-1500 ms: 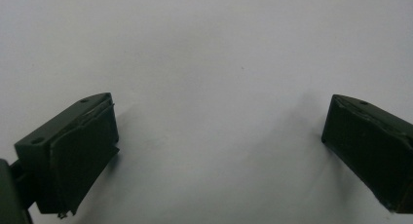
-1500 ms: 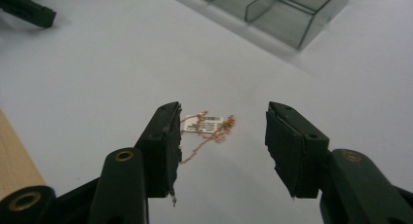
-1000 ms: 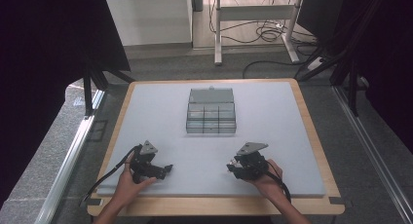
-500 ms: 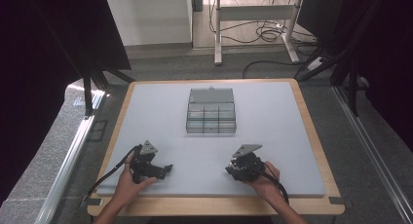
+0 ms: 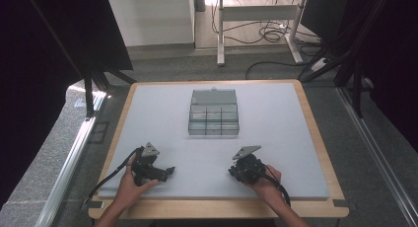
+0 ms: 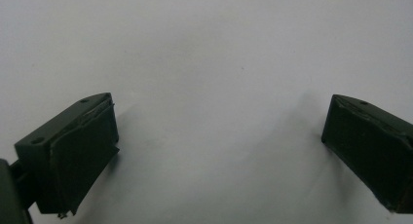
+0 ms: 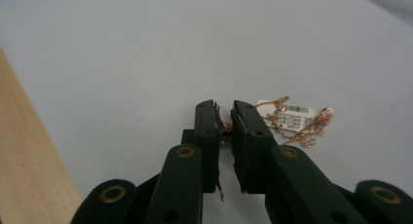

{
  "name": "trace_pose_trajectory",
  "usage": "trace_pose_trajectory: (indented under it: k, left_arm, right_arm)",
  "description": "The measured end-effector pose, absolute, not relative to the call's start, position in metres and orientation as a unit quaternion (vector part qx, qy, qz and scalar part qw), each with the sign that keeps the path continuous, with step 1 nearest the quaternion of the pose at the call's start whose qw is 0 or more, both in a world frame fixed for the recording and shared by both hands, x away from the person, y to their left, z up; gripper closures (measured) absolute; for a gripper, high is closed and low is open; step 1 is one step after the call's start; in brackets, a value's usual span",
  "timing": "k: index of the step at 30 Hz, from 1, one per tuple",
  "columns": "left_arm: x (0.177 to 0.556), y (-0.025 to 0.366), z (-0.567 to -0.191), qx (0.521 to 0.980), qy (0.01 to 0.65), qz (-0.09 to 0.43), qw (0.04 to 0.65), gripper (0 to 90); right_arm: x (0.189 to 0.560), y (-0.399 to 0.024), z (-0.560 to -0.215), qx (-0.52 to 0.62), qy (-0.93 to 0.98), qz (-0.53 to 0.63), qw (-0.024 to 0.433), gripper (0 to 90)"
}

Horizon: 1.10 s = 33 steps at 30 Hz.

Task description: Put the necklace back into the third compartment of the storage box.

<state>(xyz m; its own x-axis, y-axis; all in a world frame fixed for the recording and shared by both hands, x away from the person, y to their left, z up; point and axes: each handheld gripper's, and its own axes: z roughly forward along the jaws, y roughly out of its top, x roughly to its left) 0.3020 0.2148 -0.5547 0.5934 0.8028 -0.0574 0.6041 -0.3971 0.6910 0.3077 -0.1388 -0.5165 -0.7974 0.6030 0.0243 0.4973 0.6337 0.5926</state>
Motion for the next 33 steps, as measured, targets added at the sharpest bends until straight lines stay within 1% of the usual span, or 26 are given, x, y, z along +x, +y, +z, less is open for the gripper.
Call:
trace_pose_trajectory:
  k: [1,2,9,16,22,33]
  left_arm:
    - [0.302,0.215,-0.555,0.825,0.425,0.144,0.344,0.0]
    - [0.302,0.215,-0.555,0.823,0.427,0.144,0.345,0.0]
    - [0.302,0.215,-0.555,0.824,0.425,0.144,0.345,0.0]
    - [0.302,0.215,-0.555,0.823,0.427,0.144,0.345,0.0]
    - [0.302,0.215,-0.555,0.823,0.427,0.144,0.345,0.0]
    - [0.302,0.215,-0.555,0.823,0.427,0.144,0.345,0.0]
  right_arm:
    - [0.307,-0.138,-0.517,0.304,0.902,0.294,0.09,83.5]
    - [0.307,-0.138,-0.517,0.3,0.903,0.292,0.098,84.0]
    - [0.308,-0.139,-0.517,0.301,0.902,0.296,0.088,88.0]
    - [0.309,-0.14,-0.517,0.302,0.901,0.301,0.084,88.3]
    - [0.311,-0.146,-0.512,0.309,0.891,0.325,0.071,88.5]
    - [0.313,-0.153,-0.503,0.311,0.884,0.341,0.075,88.3]
